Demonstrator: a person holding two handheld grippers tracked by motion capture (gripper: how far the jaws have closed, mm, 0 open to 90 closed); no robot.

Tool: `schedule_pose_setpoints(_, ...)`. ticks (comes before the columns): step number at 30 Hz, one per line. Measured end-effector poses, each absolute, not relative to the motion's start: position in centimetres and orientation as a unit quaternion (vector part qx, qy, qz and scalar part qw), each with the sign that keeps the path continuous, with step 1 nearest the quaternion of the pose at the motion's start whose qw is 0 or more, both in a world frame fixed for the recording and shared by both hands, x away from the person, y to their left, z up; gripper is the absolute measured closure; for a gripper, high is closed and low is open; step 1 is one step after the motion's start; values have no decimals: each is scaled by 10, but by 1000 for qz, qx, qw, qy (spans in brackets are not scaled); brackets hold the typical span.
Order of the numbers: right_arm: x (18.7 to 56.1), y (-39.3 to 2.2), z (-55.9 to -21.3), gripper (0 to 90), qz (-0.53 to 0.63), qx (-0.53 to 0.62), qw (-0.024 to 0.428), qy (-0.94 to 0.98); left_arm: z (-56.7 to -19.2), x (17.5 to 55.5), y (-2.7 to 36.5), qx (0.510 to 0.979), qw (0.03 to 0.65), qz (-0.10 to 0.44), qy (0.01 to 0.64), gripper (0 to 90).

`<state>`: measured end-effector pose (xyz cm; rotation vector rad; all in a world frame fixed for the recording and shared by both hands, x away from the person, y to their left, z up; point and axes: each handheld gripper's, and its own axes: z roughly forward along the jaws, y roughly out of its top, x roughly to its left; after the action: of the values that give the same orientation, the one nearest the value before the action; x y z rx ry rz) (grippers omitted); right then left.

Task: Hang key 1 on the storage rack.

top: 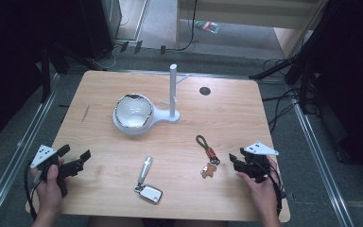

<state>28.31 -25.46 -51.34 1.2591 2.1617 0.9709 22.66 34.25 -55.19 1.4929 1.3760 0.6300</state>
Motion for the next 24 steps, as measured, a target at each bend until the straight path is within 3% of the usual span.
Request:
schedule_pose_setpoints(5,290,-246,-505,567,340,451,189,804,-552,227,343,613,488,257,566,81)
schedule_pose_setpoints(8,296,-239,-500,557,323,443,166,819,-552,227,343,613,488,257,566,81)
schedule_pose_setpoints(15,305,-219,-494,512,263,432,168,846,-552,227,343,612,488,258,566,81)
schedule_pose_setpoints(24,323,-192,-490,513,202,421,106,878,-552,227,343,614,486,261,565,81)
